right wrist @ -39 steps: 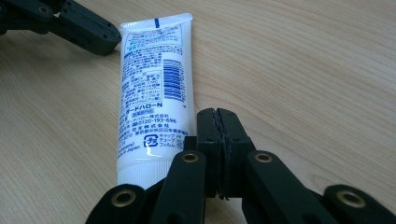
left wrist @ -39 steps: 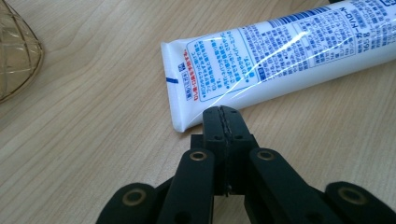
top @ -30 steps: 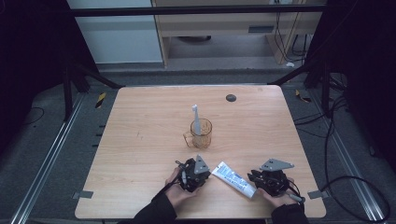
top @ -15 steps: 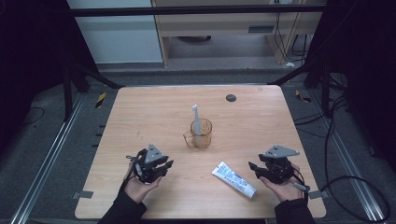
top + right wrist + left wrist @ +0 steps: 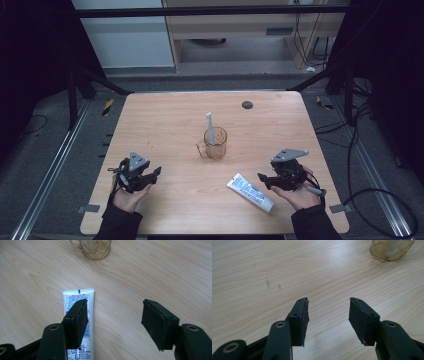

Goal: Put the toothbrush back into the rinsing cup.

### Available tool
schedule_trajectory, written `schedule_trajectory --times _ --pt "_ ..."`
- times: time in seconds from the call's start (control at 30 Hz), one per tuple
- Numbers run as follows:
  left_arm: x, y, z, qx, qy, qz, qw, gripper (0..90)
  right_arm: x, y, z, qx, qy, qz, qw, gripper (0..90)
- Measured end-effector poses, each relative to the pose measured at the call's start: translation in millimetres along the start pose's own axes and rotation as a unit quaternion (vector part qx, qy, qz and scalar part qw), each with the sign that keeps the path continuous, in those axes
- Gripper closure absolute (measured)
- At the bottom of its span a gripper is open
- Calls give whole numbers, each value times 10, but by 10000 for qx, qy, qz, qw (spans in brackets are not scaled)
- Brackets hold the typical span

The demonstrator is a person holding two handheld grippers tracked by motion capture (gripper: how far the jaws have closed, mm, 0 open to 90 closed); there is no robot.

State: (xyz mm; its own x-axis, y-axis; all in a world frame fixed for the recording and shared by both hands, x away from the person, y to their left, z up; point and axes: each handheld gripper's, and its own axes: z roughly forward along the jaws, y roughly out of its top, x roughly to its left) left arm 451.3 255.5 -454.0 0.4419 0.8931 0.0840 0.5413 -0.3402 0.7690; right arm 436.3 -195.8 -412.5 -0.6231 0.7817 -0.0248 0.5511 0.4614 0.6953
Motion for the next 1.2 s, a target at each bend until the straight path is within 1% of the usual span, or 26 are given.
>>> schedule_trajectory --times 0.03,0.07,0.13,0.2,0.23,0.27,0.43,0.53,0.67,0.77,0.8,0.9,1.2 --pt "0 0 0 0 0 0 10000 482 14 13 5 30 30 7 10000 369" --pt "51 -19 4 20 94 -43 9999 477 26 24 11 60 59 -11 10000 368" --pt "91 -35 9 29 172 -110 9998 472 52 46 23 149 100 -60 9998 365" --pt "122 -45 9 53 265 -105 9996 466 81 67 40 238 132 -117 9996 356" --pt "122 -45 9 53 265 -105 9996 466 81 67 40 238 132 -117 9996 356" --pt "151 -50 0 47 323 -141 9994 465 113 86 58 384 180 -153 9990 346" --pt "203 -60 -8 42 404 -212 9990 461 178 104 123 564 246 -184 9979 332" --pt "214 -66 1 73 416 -216 9989 460 221 106 160 645 301 -206 9973 327" --pt "216 -75 12 103 443 -202 9988 458 267 92 222 815 324 -298 9957 320" --pt "208 -83 32 147 446 -184 9987 456 280 70 260 948 365 -277 9944 317" --pt "208 -83 32 147 446 -184 9987 456 280 70 260 948 365 -277 9944 317" --pt "208 -85 42 167 472 -137 9987 458 306 44 297 1080 424 -294 9928 317" --pt "220 -83 44 174 495 -132 9985 465 357 -27 419 1351 512 -346 9889 317"
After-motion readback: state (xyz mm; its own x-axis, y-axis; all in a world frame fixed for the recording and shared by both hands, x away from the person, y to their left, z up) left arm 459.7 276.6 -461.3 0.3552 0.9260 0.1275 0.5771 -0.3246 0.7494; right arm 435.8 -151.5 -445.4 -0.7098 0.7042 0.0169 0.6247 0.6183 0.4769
